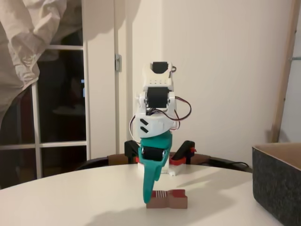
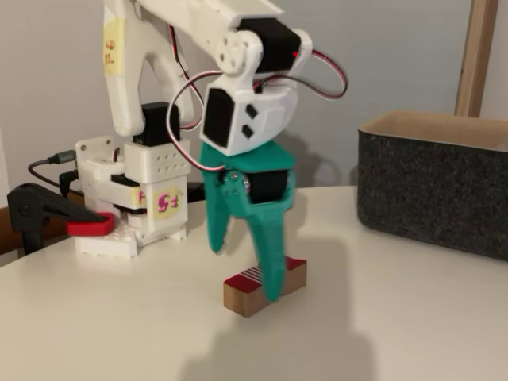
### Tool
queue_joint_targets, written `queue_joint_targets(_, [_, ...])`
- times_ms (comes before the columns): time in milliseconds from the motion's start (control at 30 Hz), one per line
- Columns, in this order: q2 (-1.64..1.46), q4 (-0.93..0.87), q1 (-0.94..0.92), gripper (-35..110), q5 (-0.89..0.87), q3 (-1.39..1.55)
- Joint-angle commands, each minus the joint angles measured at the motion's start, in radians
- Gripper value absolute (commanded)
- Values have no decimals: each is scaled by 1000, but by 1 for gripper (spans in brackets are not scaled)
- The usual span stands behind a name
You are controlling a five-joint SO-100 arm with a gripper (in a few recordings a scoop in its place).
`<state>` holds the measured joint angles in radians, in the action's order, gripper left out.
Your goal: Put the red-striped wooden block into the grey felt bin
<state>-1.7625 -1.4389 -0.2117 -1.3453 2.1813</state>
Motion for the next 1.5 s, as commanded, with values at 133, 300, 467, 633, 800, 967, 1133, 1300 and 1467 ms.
queue_joint_targets(133, [-8,-6,-17,41,5,37])
queue_joint_targets(300, [-6,-11,-15,38,11,44])
queue_joint_targets(467, [-2,-9,-9,38,21,46])
queue_joint_targets(633, [8,-9,31,39,71,51])
queue_joint_targets(800, [25,-6,57,40,127,49])
queue_joint_targets(967, [54,25,63,40,156,48])
queue_joint_targets(1133, [78,67,77,38,181,48])
queue_joint_targets(1300, [100,92,97,39,210,48])
queue_joint_targets(1467, [126,126,106,38,215,48])
